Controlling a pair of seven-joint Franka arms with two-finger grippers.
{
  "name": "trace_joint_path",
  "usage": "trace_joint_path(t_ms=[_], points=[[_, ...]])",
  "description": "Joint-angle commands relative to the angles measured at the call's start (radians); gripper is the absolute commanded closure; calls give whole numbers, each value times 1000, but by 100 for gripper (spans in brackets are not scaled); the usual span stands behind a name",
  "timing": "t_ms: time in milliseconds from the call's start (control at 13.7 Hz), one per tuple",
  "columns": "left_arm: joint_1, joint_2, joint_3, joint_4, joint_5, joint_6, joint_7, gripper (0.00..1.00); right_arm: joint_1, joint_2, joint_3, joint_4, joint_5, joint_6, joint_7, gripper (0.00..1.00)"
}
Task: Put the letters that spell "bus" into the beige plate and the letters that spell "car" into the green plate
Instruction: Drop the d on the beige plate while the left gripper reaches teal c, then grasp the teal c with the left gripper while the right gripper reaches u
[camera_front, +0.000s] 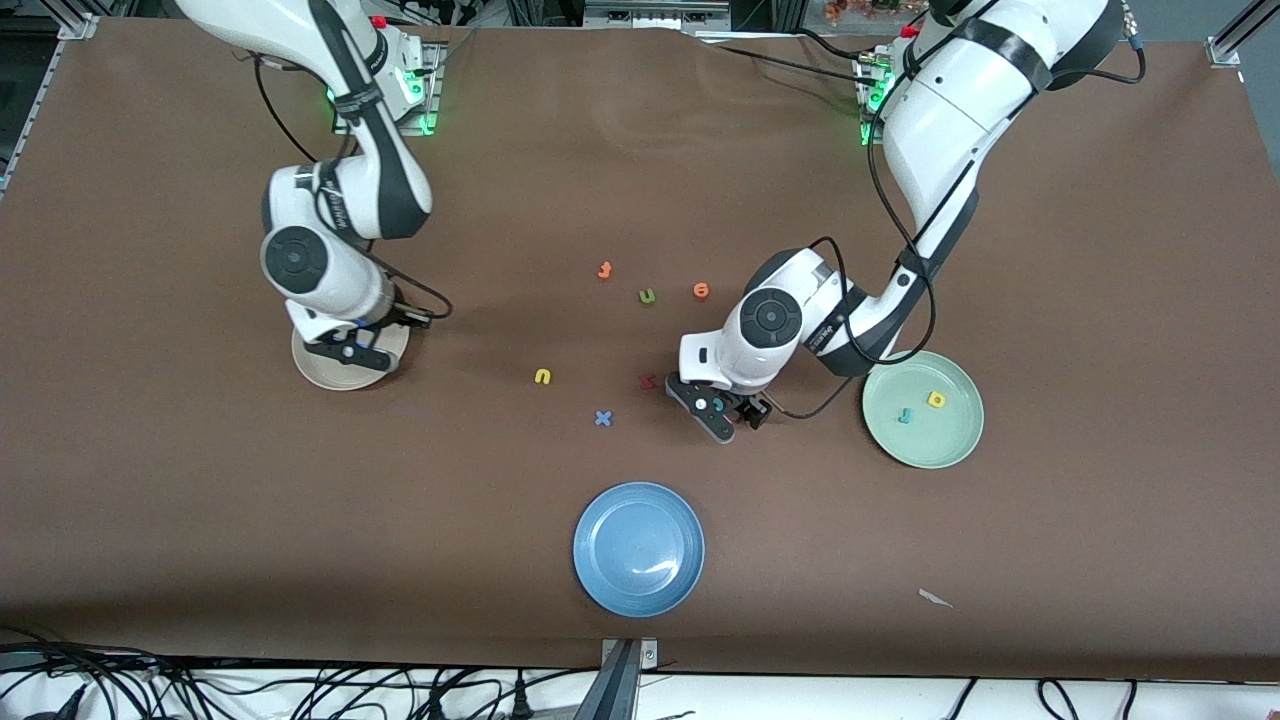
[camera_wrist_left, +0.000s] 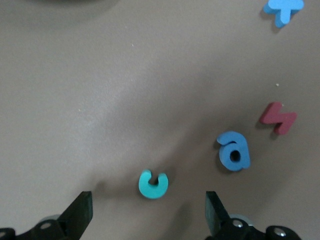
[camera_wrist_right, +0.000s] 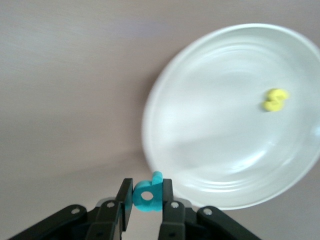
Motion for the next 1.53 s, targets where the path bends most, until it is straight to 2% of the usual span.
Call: trace_joint_path(t_ms=[0,73,146,219,291,437,583,729,874,1020,1312,1457], points=[[-11,49,3,42,43,29,9,6,8,-95,-68,-119,10,45,-149,82],[-13,50,5,42,68,29,7,15,8,-99,-85,-136,10,68,-184,80],[-13,50,5,42,80,29,6,26,8,-95,-103,-139,10,98,-211,60],[-13,50,5,42,80,29,2,40,6,-86,-108,-137,10,112,-208,19],[-13,50,5,42,82,29,2,51,6,-80,-108,-127,11,112,-200,0],[-13,47,5,42,82,29,-2,76,15,-78,-96,-93,13,102,-159,0],[-11,39,5,42,82,28,-4,85,37,-51,-93,-44,16,102,-125,0],[2,20,5,43,82,11,-1,85,57,21,-53,65,17,86,14,0],[30,-20,-1,48,79,-82,2,85,55,98,21,195,74,31,143,0],[63,-74,-3,46,66,-171,6,85,57,167,48,303,134,-12,217,0],[156,-154,-3,23,78,-367,13,83,57,296,117,441,166,-4,381,0],[217,-169,-5,-13,82,-397,38,83,57,351,149,498,171,3,464,0]])
